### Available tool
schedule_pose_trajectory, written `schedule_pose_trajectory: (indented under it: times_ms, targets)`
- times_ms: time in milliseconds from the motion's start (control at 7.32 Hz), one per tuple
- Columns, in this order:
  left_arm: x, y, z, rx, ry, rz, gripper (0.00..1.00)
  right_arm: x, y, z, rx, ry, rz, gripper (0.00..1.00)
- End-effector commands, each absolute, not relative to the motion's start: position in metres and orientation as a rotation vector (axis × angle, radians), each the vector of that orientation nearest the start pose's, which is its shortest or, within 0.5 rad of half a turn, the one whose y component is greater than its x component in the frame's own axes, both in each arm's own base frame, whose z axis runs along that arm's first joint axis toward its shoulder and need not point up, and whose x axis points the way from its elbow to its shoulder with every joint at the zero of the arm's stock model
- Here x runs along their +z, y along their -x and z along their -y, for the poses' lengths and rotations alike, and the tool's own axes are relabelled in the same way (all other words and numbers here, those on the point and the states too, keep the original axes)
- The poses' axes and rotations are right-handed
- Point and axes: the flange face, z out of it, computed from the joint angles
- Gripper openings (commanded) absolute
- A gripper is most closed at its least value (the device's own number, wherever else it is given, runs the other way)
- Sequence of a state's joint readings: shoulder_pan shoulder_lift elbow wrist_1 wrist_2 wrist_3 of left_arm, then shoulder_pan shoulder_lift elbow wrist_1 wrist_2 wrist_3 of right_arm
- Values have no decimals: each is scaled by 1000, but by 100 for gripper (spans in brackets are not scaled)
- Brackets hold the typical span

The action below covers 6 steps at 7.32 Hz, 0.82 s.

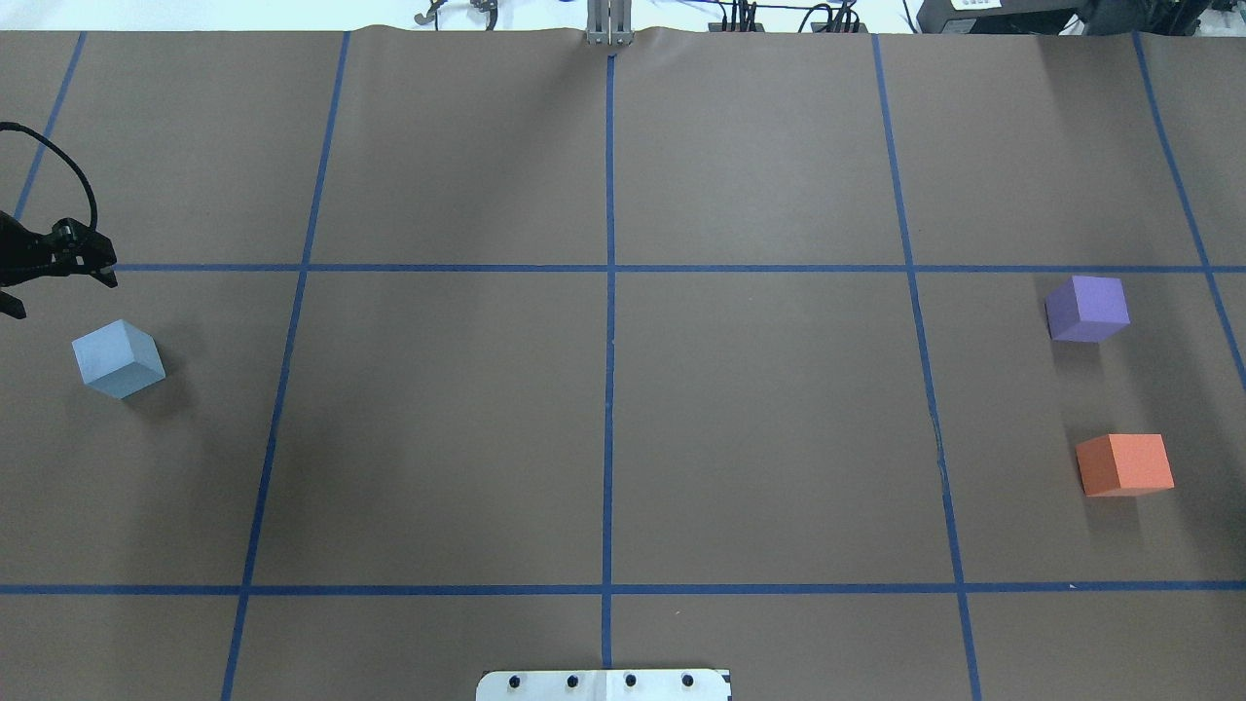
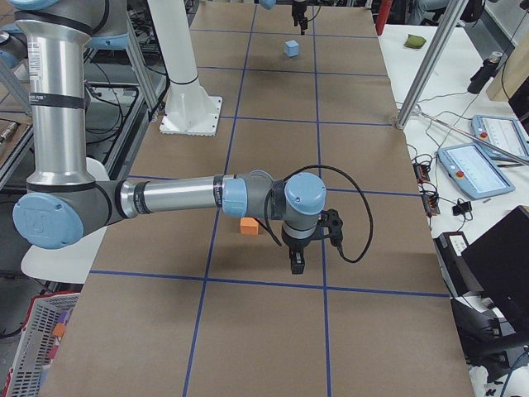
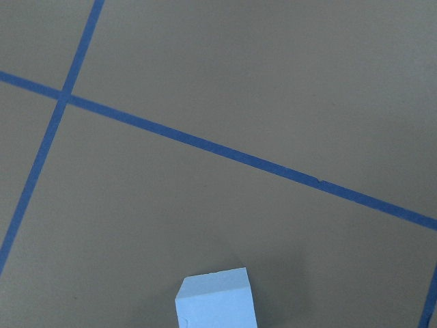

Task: Place blue block between orange and purple blocks
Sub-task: 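Lower the left gripper onto the light blue cube and grasp it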

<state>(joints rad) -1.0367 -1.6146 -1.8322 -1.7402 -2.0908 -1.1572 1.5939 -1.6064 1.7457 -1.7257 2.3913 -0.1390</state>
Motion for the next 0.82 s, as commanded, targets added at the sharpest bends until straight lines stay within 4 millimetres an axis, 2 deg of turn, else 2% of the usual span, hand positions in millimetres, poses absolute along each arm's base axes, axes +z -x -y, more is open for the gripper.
schedule_pose_trajectory:
  times_ms: [0,137,273,410,683]
  targets:
    - [523,-203,481,-511,97,-643,100,603,-71,470,-103,-51,820,100]
    - [534,-204,483,-520,93,-645,100,602,-71,471,-104,-52,821,100]
    - [552,-214,485,-529,90,-665,100,603,-71,470,-102,-50,821,100]
    - [561,-230,481,-540,90,-696,100,603,-71,470,-103,-51,820,100]
    - [559,-235,479,-535,92,-704,100,605,-72,470,-102,-47,812,100]
